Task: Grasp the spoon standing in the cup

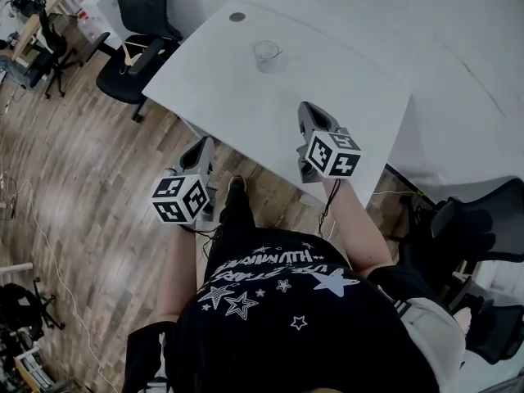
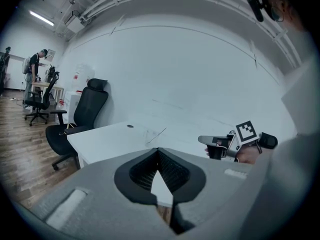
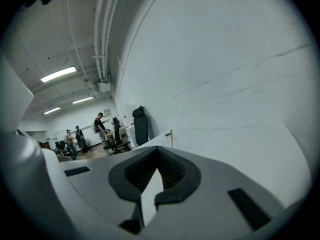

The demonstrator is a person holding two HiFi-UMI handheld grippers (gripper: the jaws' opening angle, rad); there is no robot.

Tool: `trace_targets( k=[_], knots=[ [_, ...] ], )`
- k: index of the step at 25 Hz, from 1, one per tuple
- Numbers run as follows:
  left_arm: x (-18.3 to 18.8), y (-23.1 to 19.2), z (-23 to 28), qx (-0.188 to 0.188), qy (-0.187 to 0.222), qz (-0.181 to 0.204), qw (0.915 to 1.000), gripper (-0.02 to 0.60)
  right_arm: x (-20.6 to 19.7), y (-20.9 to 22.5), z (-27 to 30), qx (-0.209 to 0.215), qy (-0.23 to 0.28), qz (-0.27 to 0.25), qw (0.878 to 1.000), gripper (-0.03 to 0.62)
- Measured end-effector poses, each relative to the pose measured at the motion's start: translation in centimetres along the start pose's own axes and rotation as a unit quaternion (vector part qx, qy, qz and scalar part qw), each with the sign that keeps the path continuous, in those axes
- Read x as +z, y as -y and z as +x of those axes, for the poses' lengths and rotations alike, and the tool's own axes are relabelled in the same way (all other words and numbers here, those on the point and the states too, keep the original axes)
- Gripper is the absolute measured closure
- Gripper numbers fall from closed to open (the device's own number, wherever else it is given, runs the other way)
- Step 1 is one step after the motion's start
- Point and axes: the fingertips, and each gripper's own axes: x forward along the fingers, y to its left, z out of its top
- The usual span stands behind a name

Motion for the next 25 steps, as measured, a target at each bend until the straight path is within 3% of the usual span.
trace_targets(
  k=[12,25],
  knots=[
    [4.4,-5.8,7.8,-0.043,-0.017,0.007,0.9989,0.575,1.3,0.7,8.1,-0.039,-0.007,0.023,0.999,0.585],
    [6.3,-9.3,16.0,-0.091,-0.053,0.005,0.9945,0.575,0.7,2.7,14.6,-0.086,-0.028,0.046,0.995,0.585]
  ],
)
